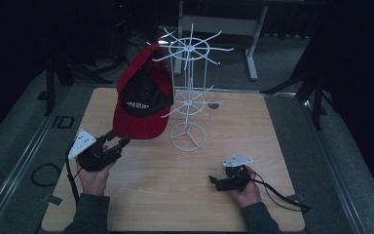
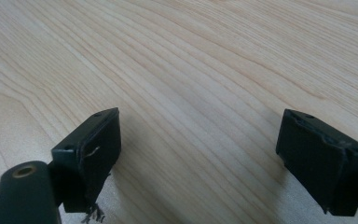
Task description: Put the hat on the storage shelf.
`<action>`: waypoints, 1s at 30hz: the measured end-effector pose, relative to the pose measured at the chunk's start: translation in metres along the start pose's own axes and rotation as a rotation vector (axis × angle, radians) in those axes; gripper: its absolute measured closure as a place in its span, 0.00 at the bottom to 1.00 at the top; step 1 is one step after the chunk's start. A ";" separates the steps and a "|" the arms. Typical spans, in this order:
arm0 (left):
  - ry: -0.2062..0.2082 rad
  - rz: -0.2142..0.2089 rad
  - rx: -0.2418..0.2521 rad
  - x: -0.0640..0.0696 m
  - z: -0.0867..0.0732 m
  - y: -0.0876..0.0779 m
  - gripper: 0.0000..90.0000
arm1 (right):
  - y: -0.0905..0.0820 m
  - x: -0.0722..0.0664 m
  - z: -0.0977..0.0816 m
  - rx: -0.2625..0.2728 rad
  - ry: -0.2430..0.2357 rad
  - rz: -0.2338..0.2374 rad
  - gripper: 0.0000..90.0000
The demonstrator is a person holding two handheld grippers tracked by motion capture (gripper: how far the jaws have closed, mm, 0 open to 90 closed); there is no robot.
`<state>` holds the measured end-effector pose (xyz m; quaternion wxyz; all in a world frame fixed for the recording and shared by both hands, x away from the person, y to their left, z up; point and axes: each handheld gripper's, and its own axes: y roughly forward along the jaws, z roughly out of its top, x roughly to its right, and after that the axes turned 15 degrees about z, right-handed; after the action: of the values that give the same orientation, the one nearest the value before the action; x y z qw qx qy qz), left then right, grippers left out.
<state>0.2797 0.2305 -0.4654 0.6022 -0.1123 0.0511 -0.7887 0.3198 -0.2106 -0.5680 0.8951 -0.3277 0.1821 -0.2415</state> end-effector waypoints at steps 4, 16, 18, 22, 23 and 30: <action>0.013 0.013 -0.014 0.000 -0.003 0.001 0.49 | 0.000 0.000 0.000 0.000 0.001 0.000 0.15; -0.016 0.034 -0.071 -0.010 -0.014 0.006 0.40 | 0.000 0.000 0.000 0.000 0.002 0.000 0.15; -0.015 0.037 -0.085 -0.010 -0.019 0.008 0.40 | 0.000 0.000 0.000 0.000 0.001 0.000 0.15; -0.025 0.043 -0.107 -0.013 -0.025 0.010 0.40 | 0.000 0.000 0.000 0.000 0.001 0.000 0.15; -0.025 0.045 -0.109 -0.013 -0.026 0.011 0.40 | 0.000 0.000 0.000 0.000 0.000 0.000 0.15; -0.026 0.055 -0.127 -0.017 -0.032 0.013 0.40 | 0.000 0.000 0.000 0.000 0.000 0.000 0.15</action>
<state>0.2879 0.2414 -0.5013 0.6160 -0.1590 0.0960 -0.7655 0.3197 -0.2105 -0.5681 0.8951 -0.3275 0.1822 -0.2416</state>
